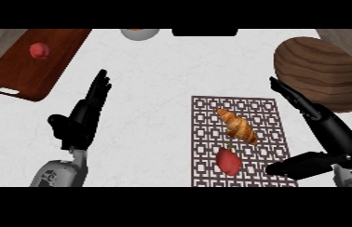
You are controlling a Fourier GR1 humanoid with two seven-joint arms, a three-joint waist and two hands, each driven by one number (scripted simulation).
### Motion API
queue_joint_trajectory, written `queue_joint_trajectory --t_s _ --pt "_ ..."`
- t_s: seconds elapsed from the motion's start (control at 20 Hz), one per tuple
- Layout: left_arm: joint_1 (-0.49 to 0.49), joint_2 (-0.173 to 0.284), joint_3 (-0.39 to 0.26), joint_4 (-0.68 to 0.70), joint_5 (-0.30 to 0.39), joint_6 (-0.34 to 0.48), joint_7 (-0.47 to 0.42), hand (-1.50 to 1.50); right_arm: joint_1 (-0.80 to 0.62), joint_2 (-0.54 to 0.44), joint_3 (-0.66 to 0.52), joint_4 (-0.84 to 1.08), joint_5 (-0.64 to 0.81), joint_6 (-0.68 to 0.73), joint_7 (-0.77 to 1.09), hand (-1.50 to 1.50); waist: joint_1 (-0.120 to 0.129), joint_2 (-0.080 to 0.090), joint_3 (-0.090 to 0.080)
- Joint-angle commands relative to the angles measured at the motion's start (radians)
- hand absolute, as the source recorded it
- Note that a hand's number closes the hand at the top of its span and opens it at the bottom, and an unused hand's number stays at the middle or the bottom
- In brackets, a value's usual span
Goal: Pick the croissant from the placemat and place it in the bowl
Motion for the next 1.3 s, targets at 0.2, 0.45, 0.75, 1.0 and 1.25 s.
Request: queue_joint_trajectory --t_s 0.2,0.45,0.75,1.0,1.25 --pt "0.024 -0.03 -0.017 -0.007 -0.021 -0.008 -0.026 0.0 -0.121 -0.056 0.045 0.031 0.031 0.118 0.31 -1.5 0.007 0.002 0.0" --pt "-0.008 -0.011 0.025 -0.013 -0.011 -0.027 0.017 0.0 -0.099 0.002 0.138 0.097 0.166 0.123 0.317 -1.5 0.005 0.002 0.001" --pt "0.033 -0.059 0.016 -0.001 -0.063 -0.022 -0.011 0.0 -0.155 0.045 0.055 0.245 0.185 0.233 0.214 -1.5 0.004 0.002 0.001" --pt "0.056 -0.015 0.067 -0.09 -0.032 -0.087 0.042 0.0 -0.13 0.047 -0.025 0.224 0.148 0.315 0.195 -1.5 0.005 0.001 0.001" --pt "-0.039 -0.058 0.085 0.058 -0.07 -0.065 -0.007 0.0 -0.063 0.103 -0.035 0.269 0.172 0.299 0.063 -1.5 -0.002 0.002 0.001"
